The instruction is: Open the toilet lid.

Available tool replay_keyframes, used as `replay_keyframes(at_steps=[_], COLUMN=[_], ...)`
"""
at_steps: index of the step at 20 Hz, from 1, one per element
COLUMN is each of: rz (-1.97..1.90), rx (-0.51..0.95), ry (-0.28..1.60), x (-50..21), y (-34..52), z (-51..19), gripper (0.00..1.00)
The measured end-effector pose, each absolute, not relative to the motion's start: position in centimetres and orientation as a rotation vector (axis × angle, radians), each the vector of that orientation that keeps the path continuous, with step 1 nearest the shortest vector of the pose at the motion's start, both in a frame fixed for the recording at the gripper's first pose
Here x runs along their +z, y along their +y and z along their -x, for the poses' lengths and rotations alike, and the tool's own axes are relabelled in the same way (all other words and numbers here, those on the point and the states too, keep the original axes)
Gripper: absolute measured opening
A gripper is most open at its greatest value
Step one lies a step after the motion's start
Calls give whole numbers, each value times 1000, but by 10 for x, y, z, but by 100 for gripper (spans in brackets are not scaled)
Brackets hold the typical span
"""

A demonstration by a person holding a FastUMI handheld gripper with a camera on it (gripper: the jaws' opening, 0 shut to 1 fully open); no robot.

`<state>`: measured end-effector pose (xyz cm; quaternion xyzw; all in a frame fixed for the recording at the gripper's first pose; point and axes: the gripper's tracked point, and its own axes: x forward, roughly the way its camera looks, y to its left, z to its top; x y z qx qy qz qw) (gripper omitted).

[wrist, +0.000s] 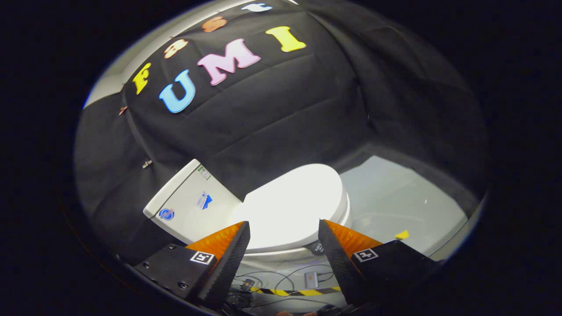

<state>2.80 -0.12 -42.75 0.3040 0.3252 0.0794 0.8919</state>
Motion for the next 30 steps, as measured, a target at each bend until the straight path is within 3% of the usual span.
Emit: replay_keyframes(at_steps=[15,17,21,25,30], rz=[-1047,-1088,-1116,-1114,-1142], rx=[191,193,226,327,285], ry=[1066,1076,1128,1137,1106], x=[-573,-584,-601,-596,-599], y=[8,10,18,38,33], z=[-36,-43,-42,-47,-53], gripper=[97,90,54,54,54])
